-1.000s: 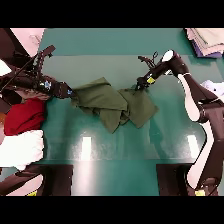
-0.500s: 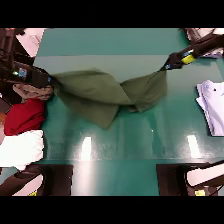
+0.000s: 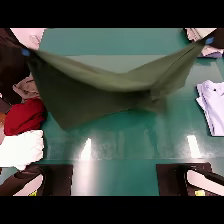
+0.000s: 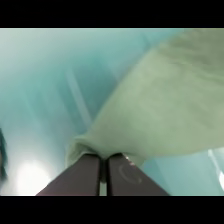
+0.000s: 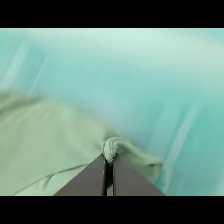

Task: Fold the shirts.

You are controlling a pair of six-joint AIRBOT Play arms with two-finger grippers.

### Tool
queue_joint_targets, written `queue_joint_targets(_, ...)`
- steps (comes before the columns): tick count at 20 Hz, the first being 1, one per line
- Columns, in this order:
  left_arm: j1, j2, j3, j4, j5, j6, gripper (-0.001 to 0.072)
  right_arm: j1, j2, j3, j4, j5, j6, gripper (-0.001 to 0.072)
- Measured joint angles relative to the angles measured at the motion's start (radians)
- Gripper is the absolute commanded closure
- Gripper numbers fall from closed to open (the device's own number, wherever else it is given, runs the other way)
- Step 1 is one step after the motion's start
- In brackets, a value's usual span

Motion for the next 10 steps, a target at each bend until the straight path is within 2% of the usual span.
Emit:
queue_joint_targets(5, 0.0, 0.023, 0.292, -0.01, -0.035, -0.042, 0.0682, -0.08, 0.238, -0.004, 0.001, -0.12, -0.006, 0.0695)
queue_joint_targets(10, 0.0, 0.146, 0.382, -0.034, 0.046, -0.066, 0.0682, -0.216, 0.433, -0.003, 0.0, -0.194, -0.018, 0.0695)
